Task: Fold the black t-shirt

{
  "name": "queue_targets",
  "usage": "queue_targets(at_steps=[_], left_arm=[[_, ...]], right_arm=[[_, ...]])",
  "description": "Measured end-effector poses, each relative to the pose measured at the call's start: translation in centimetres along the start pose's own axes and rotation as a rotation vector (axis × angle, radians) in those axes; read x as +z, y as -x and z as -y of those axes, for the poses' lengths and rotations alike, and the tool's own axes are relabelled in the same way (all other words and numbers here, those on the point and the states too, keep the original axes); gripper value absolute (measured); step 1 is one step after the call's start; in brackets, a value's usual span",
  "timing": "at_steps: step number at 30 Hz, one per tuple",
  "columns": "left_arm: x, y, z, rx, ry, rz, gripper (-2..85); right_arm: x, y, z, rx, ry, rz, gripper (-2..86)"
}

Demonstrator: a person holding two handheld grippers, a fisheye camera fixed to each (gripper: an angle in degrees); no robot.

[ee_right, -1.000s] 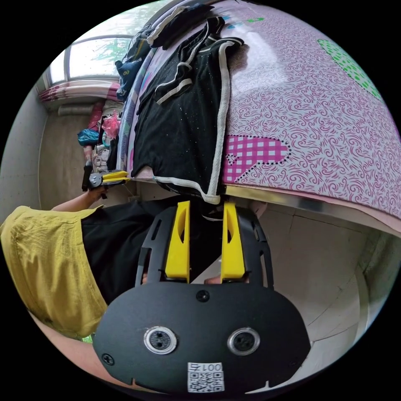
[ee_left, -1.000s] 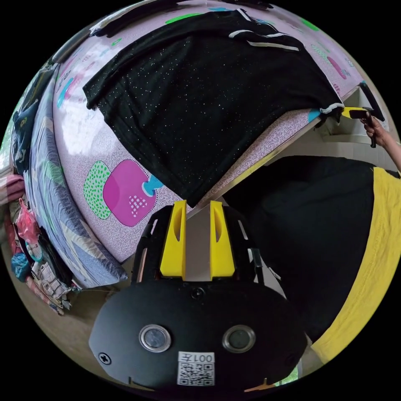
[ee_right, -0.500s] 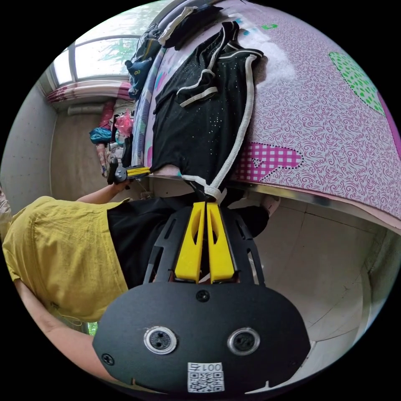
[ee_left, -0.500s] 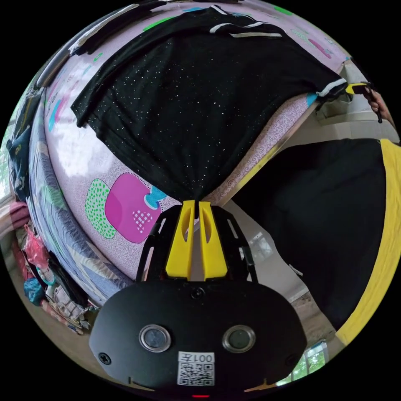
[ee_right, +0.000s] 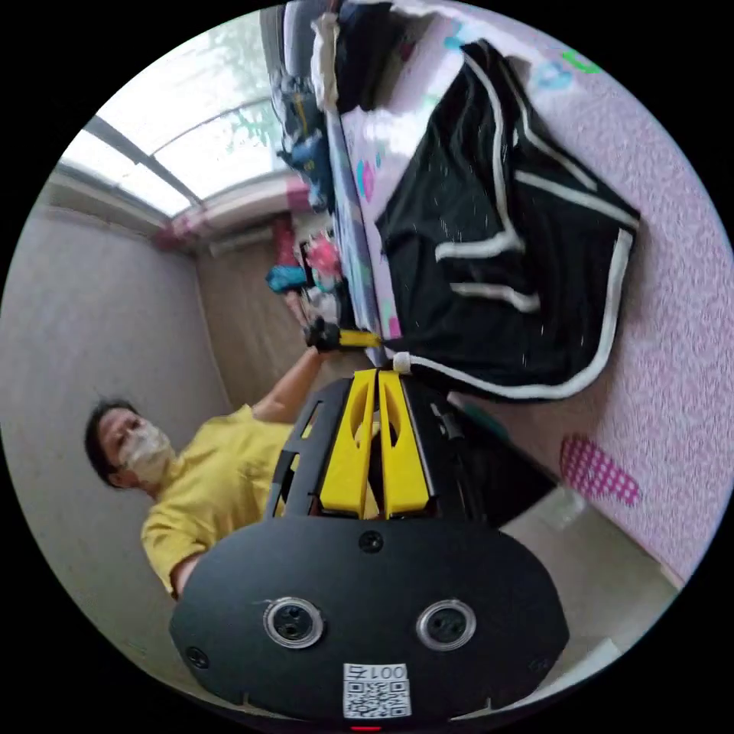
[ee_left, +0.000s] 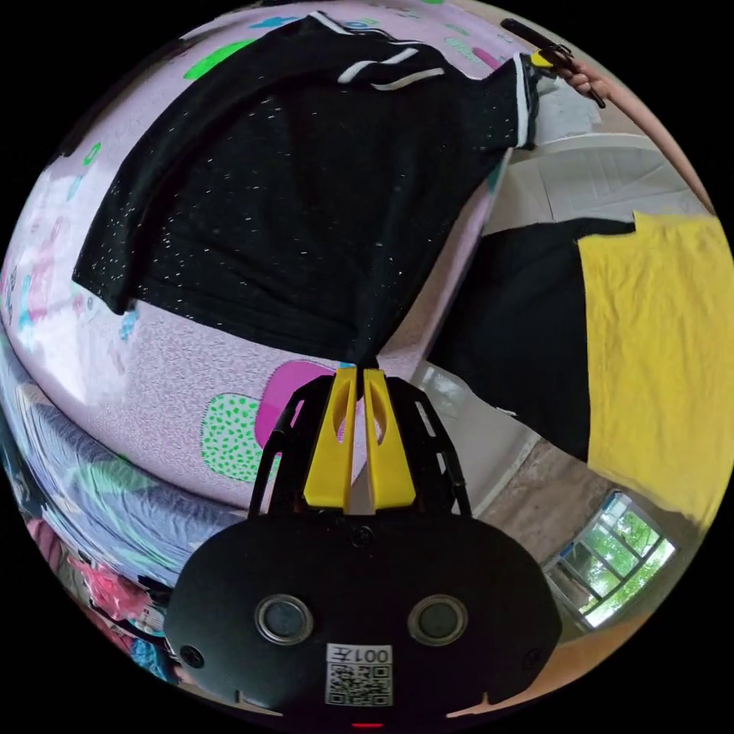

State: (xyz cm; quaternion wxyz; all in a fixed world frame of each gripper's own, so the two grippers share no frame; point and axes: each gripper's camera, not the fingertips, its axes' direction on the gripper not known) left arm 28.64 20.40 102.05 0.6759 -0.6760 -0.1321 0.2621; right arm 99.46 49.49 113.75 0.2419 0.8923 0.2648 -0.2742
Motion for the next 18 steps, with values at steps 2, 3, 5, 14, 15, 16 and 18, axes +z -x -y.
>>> queue_targets(at_steps=[2,3,5,14,15,16,18], left_arm=[[-1.0,3.4,0.6,-0.035,0.004,-0.035,-0.9],[-1.5,5.7,1.0,-0.072,0.004,-0.051,-0.9],[-2.0,8.6,1.5,-0.11,-0.005,-0.079,-0.9],[-3.0,14.8,3.7,-0.051,-0.002,-0.112,-0.9],[-3.1,15.2,3.8,-0.038,-0.003,-0.125,-0.9],[-3.2,15.7,3.9,-0.033,-0.008,-0.138,-0.9],[-3.5,16.4,3.9,-0.02,-0.023,-0.152,-0.9]], right_arm=[[-2.4,-0.7,2.9,0.081,-0.271,0.049,0.6],[-2.9,-1.1,3.3,0.117,-0.333,0.041,0.7],[-3.4,-2.2,4.4,0.246,-0.517,0.001,0.7],[-0.6,-1.2,6.0,0.303,-0.741,0.039,2.9],[-0.6,-1.0,5.9,0.294,-0.767,0.051,3.0],[-0.6,-0.4,5.7,0.276,-0.815,0.064,3.0],[-0.5,0.5,5.6,0.259,-0.85,0.063,2.9]])
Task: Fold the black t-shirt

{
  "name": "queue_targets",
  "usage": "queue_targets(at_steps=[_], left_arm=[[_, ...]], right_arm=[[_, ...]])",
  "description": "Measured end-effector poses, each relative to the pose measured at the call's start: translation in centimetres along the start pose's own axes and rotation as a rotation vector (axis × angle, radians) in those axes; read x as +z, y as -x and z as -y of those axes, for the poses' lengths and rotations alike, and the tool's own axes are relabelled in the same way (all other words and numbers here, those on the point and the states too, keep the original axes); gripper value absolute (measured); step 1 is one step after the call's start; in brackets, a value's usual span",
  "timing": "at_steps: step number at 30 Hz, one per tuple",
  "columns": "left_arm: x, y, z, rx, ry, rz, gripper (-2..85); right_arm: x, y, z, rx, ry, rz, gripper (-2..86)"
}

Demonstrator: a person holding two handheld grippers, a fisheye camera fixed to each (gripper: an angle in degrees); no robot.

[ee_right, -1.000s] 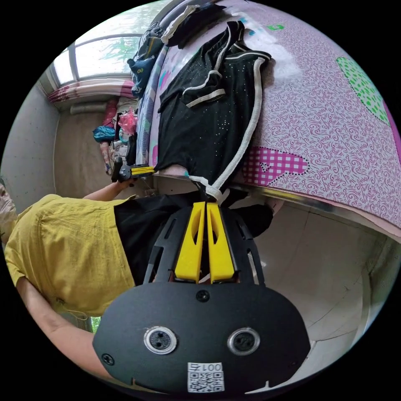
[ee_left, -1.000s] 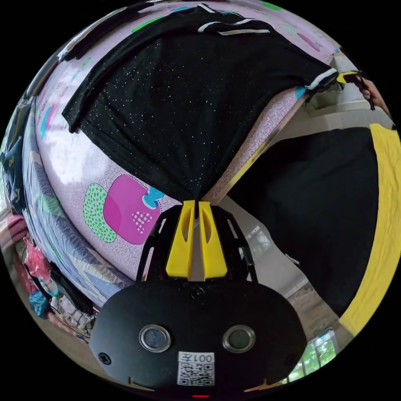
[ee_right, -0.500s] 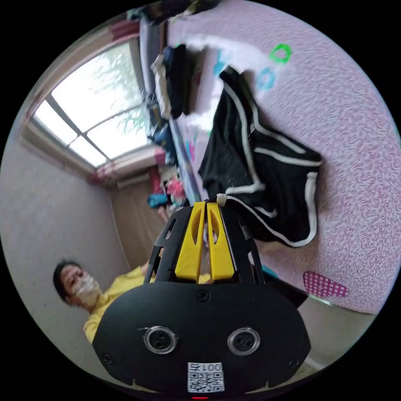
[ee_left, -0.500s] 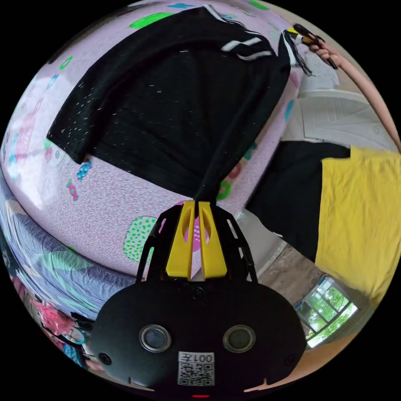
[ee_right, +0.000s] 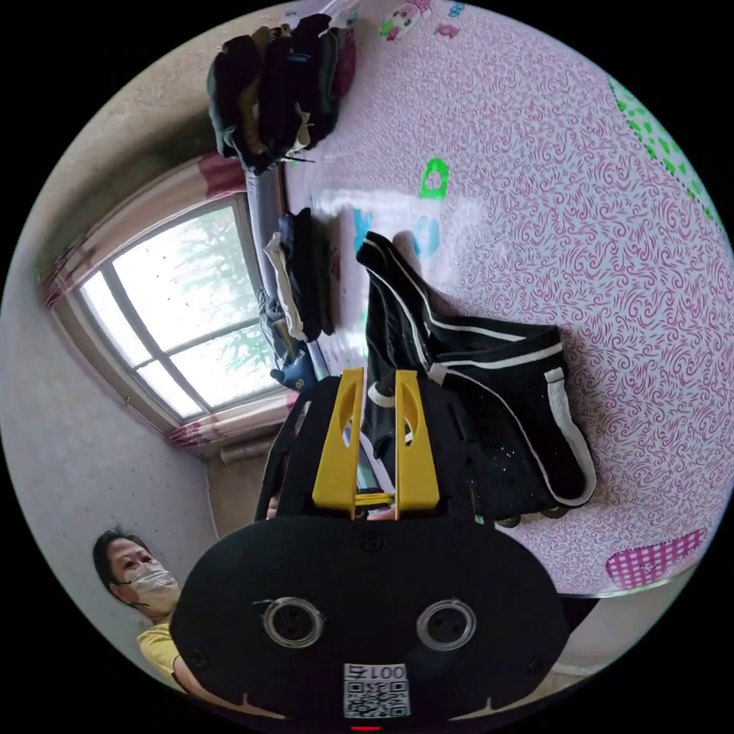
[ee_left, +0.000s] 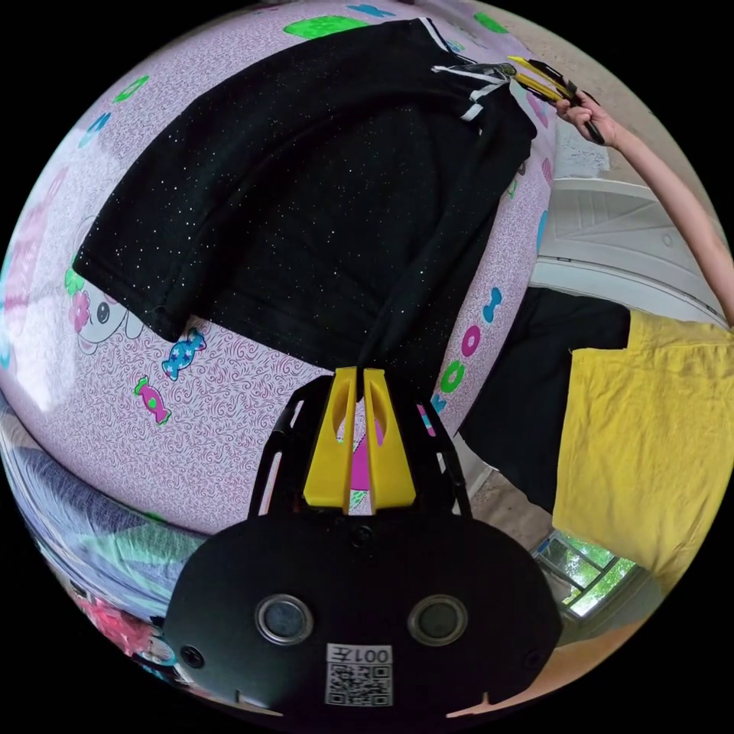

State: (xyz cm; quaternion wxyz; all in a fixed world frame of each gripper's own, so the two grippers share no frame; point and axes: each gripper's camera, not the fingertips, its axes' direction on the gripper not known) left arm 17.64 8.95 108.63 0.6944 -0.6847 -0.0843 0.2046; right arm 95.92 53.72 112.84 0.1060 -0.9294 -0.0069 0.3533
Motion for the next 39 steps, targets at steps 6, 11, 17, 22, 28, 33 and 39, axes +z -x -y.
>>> queue_targets(at_steps=[6,11,17,22,28,33,39], left_arm=[[-1.3,1.3,0.4,0.033,-0.032,-0.012,-0.9],[-2.0,2.0,0.7,0.003,-0.047,-0.012,-0.9],[-2.2,1.3,1.5,-0.031,0.01,0.038,-0.9],[-2.2,0.6,2.6,-0.083,0.081,0.12,-0.9],[-1.8,1.1,2.7,-0.265,0.004,0.144,-1.0],[-0.7,1.1,1.9,-0.387,-0.008,0.184,-0.9],[0.8,1.8,0.4,-0.474,-0.016,0.15,0.8]], right_arm=[[0.3,3.3,-1.0,-0.084,-0.022,-0.014,1.3],[3.0,7.3,-1.0,-0.249,0.131,-0.166,0.6],[14.2,9.5,-2.3,-0.504,0.71,-0.463,0.4],[18.7,9.6,-1.8,-0.562,0.693,-0.717,0.3],[19.9,10.7,-3.4,-0.643,0.755,-0.739,0.4],[19.1,10.8,-3.4,-0.576,0.736,-0.644,0.4],[19.0,11.5,-4.6,-0.567,0.759,-0.468,0.5]])
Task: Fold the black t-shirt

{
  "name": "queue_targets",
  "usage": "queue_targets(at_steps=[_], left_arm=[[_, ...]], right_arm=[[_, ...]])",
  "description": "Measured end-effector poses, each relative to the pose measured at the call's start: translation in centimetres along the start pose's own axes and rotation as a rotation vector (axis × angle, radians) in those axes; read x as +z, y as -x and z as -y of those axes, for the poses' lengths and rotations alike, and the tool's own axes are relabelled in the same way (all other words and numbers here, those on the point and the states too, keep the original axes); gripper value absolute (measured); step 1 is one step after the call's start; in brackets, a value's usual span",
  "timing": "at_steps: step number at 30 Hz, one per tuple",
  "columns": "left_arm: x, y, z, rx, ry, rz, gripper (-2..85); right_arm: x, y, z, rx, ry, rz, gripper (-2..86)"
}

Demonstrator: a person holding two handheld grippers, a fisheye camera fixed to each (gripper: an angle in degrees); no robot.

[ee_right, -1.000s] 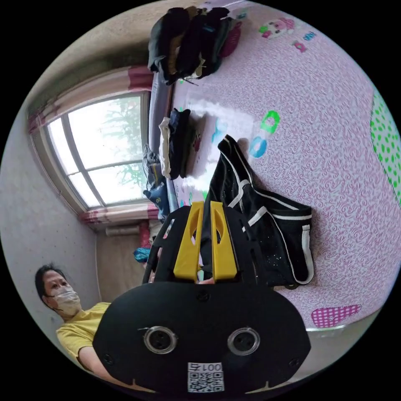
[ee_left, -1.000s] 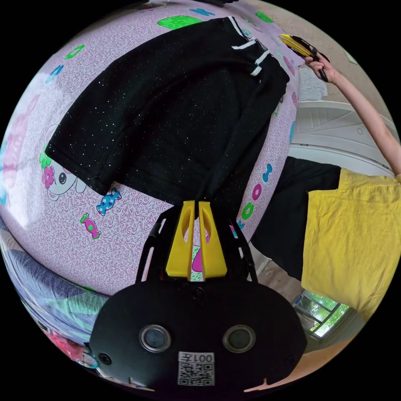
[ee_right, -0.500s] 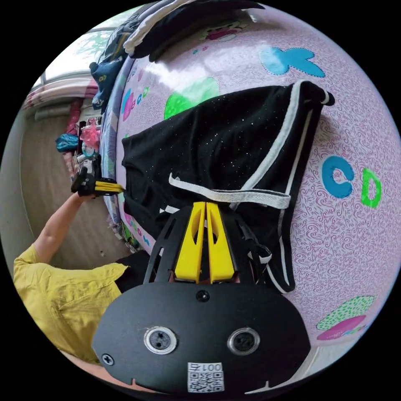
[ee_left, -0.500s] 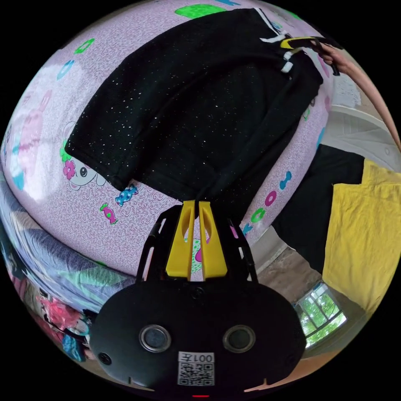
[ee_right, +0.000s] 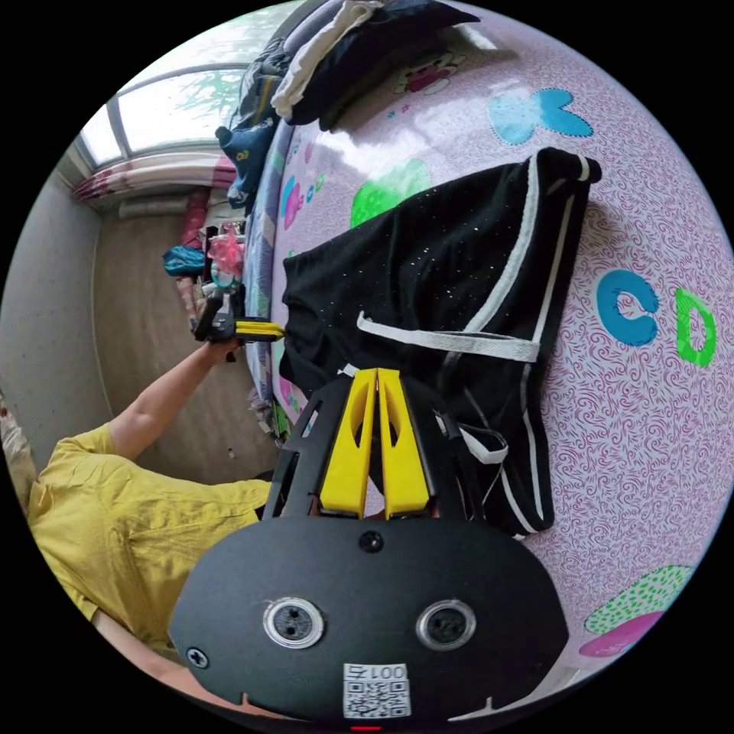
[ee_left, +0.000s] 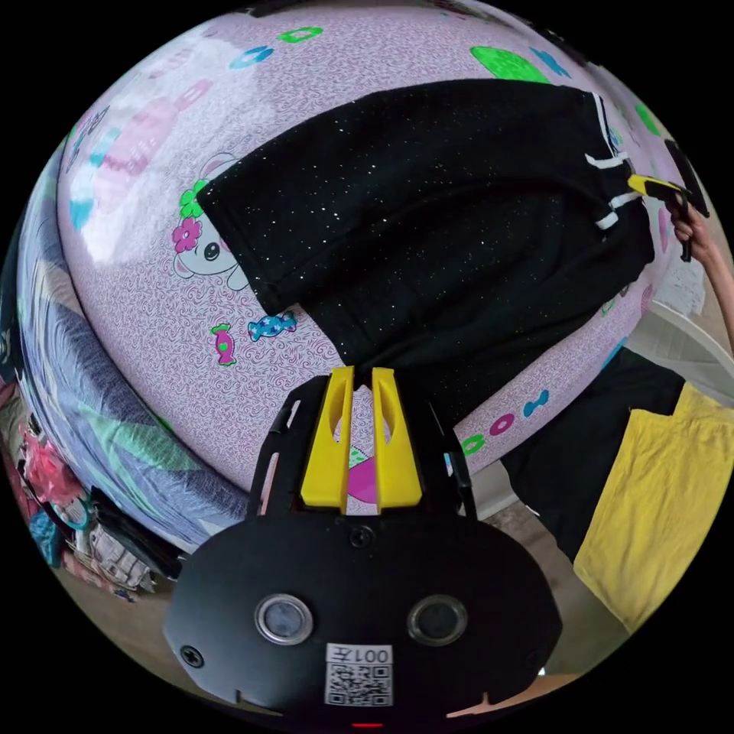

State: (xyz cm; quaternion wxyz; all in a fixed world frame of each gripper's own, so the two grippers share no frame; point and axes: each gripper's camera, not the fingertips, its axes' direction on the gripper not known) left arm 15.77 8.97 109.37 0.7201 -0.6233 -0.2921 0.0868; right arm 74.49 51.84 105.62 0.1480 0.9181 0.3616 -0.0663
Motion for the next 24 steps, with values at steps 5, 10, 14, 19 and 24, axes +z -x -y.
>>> queue_targets(at_steps=[5,10,14,19,24], left_arm=[[1.2,1.7,-1.9,-0.104,-0.049,-0.009,1.0],[2.8,2.9,-6.8,-0.279,-0.196,-0.109,-0.2],[5.5,0.8,-10.5,-0.299,-0.273,-0.149,-1.0],[10.0,-2.2,-12.8,-0.247,-0.343,-0.157,-1.4],[13.2,-2.1,-13.3,-0.193,-0.365,-0.15,-1.5]], right_arm=[[-0.1,2.4,-0.6,-0.093,-0.057,0.068,0.5],[1.5,6.0,0.0,-0.231,0.001,0.033,0.5],[4.9,9.5,0.5,-0.376,0.145,-0.089,0.5],[10.1,12.6,1.0,-0.464,0.265,-0.133,0.5],[16.2,15.0,1.6,-0.518,0.411,-0.292,0.4]])
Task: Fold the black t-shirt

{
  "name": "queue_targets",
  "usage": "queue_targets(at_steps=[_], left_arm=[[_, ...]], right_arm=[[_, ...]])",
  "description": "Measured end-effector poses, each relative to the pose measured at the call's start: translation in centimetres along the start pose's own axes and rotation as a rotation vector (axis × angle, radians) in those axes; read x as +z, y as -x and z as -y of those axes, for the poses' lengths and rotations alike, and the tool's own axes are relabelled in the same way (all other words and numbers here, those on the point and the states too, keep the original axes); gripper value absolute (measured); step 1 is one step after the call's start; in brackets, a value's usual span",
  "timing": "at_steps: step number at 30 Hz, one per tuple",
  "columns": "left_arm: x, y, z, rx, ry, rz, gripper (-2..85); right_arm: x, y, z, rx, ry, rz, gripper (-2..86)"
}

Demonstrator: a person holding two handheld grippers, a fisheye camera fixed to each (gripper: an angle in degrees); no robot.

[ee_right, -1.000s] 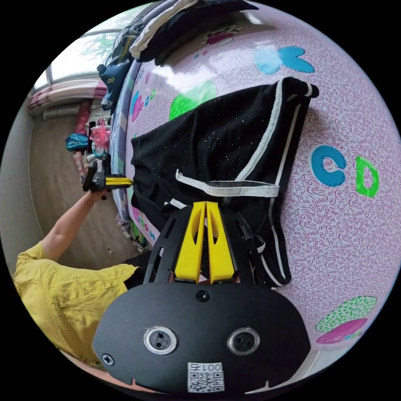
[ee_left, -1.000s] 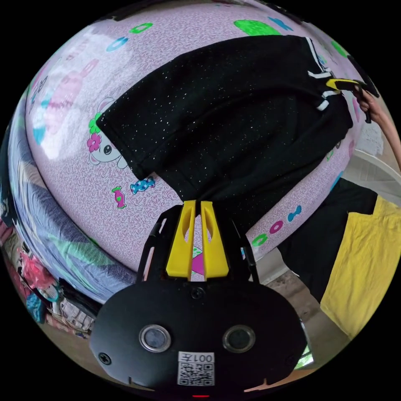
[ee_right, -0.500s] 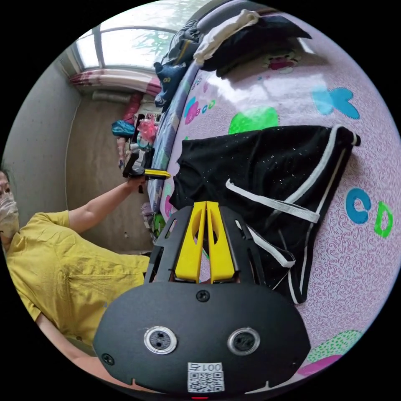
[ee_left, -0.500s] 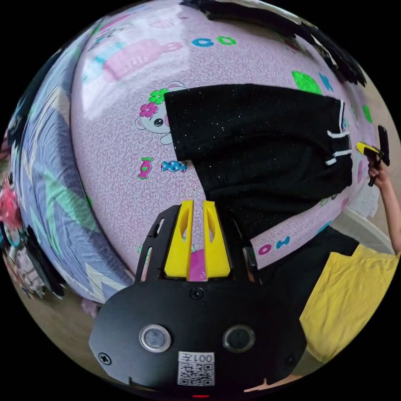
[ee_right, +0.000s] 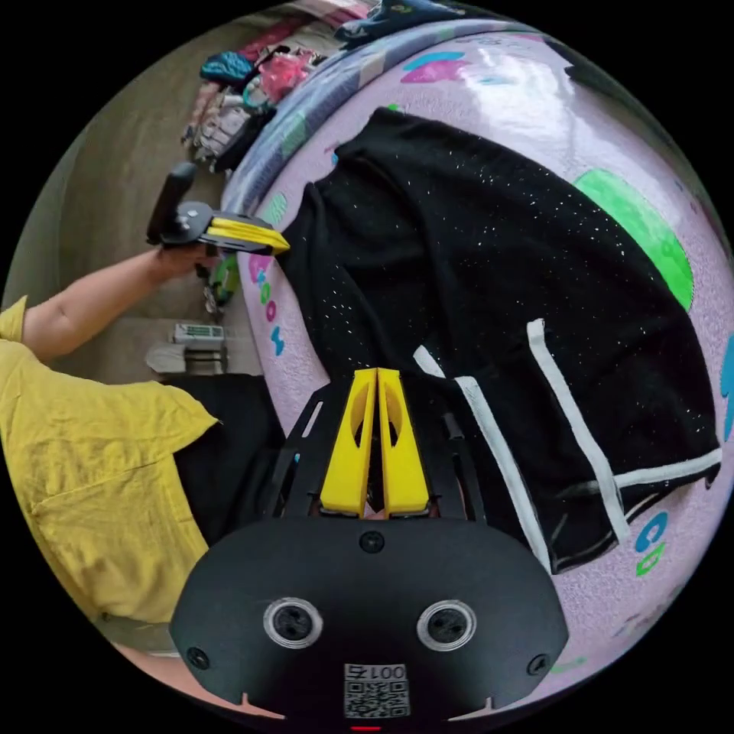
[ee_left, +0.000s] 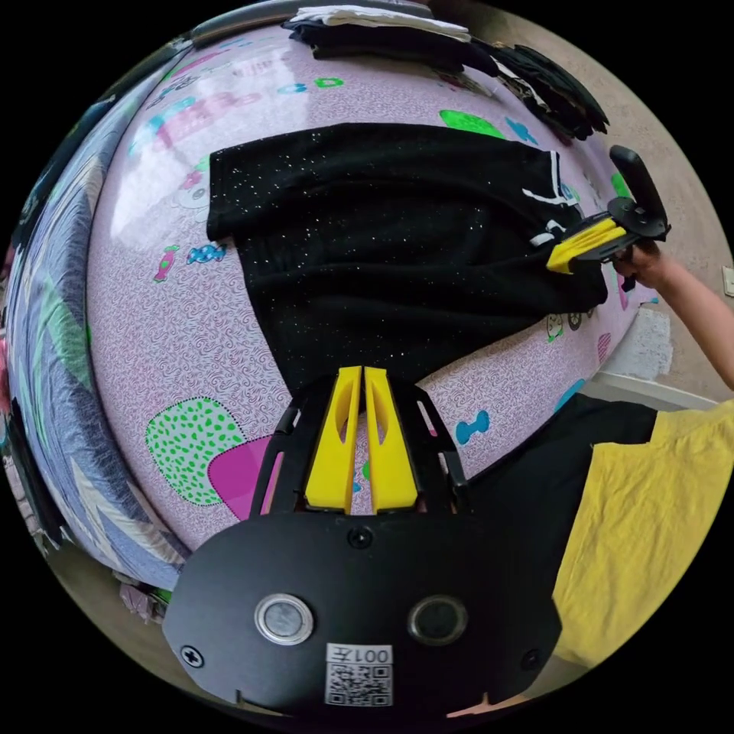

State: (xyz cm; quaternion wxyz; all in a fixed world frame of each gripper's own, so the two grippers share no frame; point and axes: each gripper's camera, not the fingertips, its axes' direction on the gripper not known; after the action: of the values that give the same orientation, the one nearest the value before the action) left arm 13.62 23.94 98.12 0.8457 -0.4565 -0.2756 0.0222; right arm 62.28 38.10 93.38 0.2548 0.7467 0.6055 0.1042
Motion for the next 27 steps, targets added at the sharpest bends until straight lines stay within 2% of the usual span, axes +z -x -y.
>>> queue_targets(at_steps=[2,6,10,12,14,18,22,27], left_arm=[[1.3,0.6,-0.7,0.032,0.033,0.01,-1.6],[2.9,3.3,-3.6,0.068,0.041,-0.006,-1.6],[4.3,6.6,-7.4,0.056,0.052,-0.009,-1.6],[4.7,8.1,-8.8,0.02,0.039,-0.014,-1.6],[4.8,9.7,-10.4,-0.046,0.005,-0.033,-1.6],[5.6,13.7,-15.1,-0.309,-0.15,-0.312,-1.2],[8.7,16.5,-19.4,-0.569,-0.288,-0.581,-0.4],[12.7,18.9,-23.0,-0.792,-0.397,-0.771,1.8]], right_arm=[[0.9,0.7,1.1,0.008,0.075,-0.17,0.3],[0.0,-0.2,1.7,0.12,0.013,-0.219,0.3],[-0.3,-1.1,2.3,0.221,-0.027,-0.148,0.4],[-0.3,-1.0,2.8,0.211,-0.031,-0.087,0.6],[-1.2,-0.3,3.7,0.13,-0.086,0.054,1.0],[-3.6,0.4,6.3,-0.006,-0.159,0.218,2.1],[-5.9,0.8,12.4,-0.14,-0.12,0.176,5.0],[-7.3,1.4,21.3,-0.275,0.02,0.1,7.0]])
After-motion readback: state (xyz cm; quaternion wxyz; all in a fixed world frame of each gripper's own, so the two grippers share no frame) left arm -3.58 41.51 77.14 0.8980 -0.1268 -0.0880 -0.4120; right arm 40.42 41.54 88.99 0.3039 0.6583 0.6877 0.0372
